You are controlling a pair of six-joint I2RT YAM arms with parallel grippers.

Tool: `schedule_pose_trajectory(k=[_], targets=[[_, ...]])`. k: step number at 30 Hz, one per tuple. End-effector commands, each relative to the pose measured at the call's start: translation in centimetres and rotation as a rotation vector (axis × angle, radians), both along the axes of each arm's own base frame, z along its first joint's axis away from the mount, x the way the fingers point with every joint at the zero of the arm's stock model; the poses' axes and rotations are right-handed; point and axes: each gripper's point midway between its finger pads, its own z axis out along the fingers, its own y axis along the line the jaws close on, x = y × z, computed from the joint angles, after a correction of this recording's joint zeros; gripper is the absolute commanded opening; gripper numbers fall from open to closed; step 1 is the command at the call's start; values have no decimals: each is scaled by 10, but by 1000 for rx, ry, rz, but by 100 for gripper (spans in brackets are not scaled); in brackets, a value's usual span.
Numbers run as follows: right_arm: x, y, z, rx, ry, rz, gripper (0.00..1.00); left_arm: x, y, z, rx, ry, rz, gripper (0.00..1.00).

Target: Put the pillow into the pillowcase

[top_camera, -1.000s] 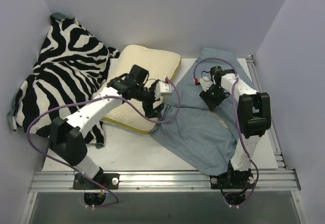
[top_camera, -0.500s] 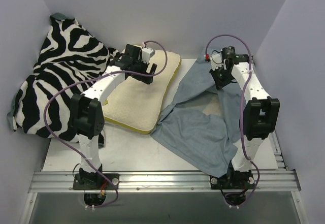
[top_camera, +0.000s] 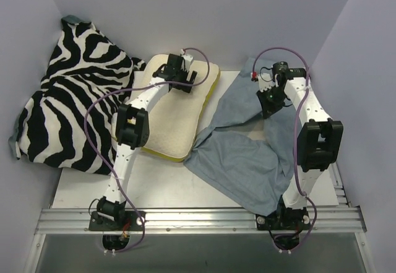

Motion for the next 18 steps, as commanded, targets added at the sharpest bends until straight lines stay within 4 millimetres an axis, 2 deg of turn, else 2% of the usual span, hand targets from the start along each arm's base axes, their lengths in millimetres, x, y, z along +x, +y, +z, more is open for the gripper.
schedule_pose_trajectory(k=[1, 2, 4, 6, 7, 8, 9, 11, 12, 14, 15, 16, 18], targets=[[-22, 7, -2, 38, 86, 1, 0, 22, 28, -26, 72, -5, 73, 97], [-23, 6, -5, 36, 95, 3, 0, 30, 29, -12, 58, -27, 81, 97], [-26, 6, -10, 39, 116, 4, 0, 23, 21, -31, 34, 38, 33, 97], [-25, 6, -13, 44, 129, 2, 0, 14, 6, -34, 27, 61, -54, 82], [-24, 6, -13, 47, 128, -1, 0, 7, 2, -28, 28, 71, -90, 74], [-23, 7, -12, 57, 129, -8, 0, -1, -3, -29, 25, 90, -126, 59], [-23, 8, -13, 62, 136, -15, 0, -12, -7, -38, 36, 123, -167, 51], [-20, 9, -10, 84, 130, -30, 0, -27, -12, -27, 5, 161, -221, 35], [-20, 9, -9, 88, 131, -34, 0, -31, -13, -20, -3, 167, -236, 14], [-20, 10, -7, 95, 128, -37, 0, -42, -9, -8, -22, 207, -249, 0], [-21, 11, -6, 103, 128, -38, 0, -44, -7, 2, -37, 206, -256, 0], [-21, 11, -5, 109, 126, -44, 0, -45, -1, 27, -58, 184, -265, 0], [-23, 14, -1, 138, 126, -51, 0, -52, -2, 63, -115, 141, -340, 0]])
